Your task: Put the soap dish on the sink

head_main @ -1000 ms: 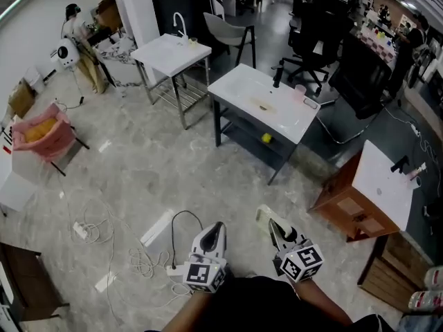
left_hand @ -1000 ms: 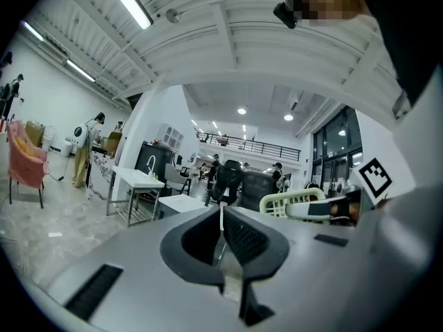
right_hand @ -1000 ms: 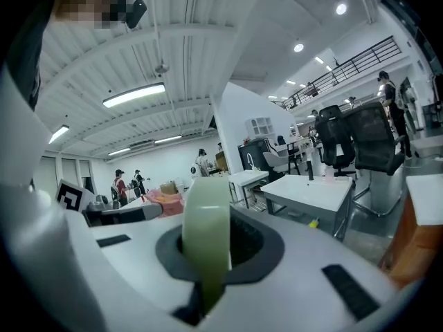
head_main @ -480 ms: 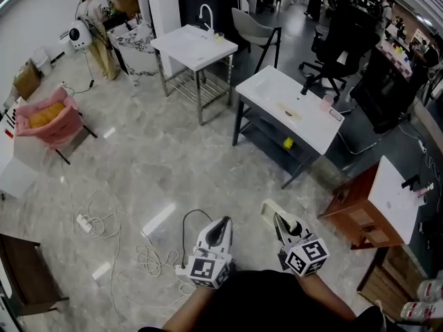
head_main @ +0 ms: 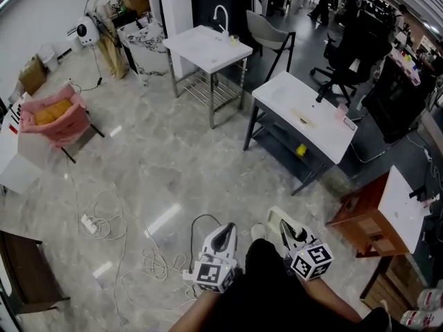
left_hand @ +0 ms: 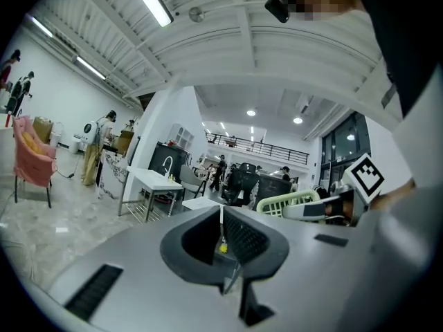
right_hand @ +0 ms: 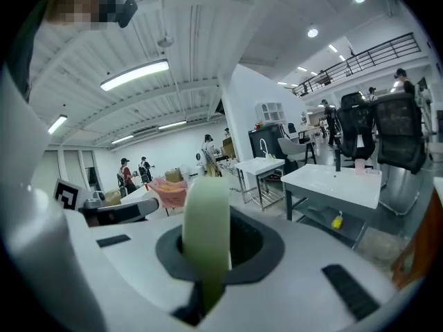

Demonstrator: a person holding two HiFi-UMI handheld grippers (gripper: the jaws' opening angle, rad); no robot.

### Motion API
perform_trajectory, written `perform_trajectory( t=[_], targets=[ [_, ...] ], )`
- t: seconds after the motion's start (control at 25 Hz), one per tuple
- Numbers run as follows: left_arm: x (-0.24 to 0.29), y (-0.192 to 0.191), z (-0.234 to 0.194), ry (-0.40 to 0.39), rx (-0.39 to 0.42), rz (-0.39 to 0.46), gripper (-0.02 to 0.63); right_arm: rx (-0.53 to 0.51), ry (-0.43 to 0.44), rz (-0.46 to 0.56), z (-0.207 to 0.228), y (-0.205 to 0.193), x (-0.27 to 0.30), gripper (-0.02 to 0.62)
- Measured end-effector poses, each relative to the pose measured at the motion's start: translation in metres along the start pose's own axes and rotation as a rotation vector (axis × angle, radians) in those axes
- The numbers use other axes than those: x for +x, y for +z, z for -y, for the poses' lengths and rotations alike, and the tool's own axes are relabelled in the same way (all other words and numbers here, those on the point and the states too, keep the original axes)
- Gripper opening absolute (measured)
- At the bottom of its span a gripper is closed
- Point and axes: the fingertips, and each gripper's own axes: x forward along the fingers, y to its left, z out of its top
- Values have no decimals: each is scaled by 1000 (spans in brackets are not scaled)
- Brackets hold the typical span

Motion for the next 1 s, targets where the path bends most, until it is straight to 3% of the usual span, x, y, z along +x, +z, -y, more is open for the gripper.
perform_trajectory(
  t=[0.44, 0.8, 1.0],
  targets=[
    [26, 7, -47, 108, 39, 20, 17, -9, 119, -28, 11, 16, 78, 5],
    [132, 33, -86, 156, 52, -4, 17, 6, 163, -41, 69, 52, 155, 5],
    [196, 55, -92, 93, 86, -13, 17, 5, 161, -23, 111, 86, 197, 5]
  ],
)
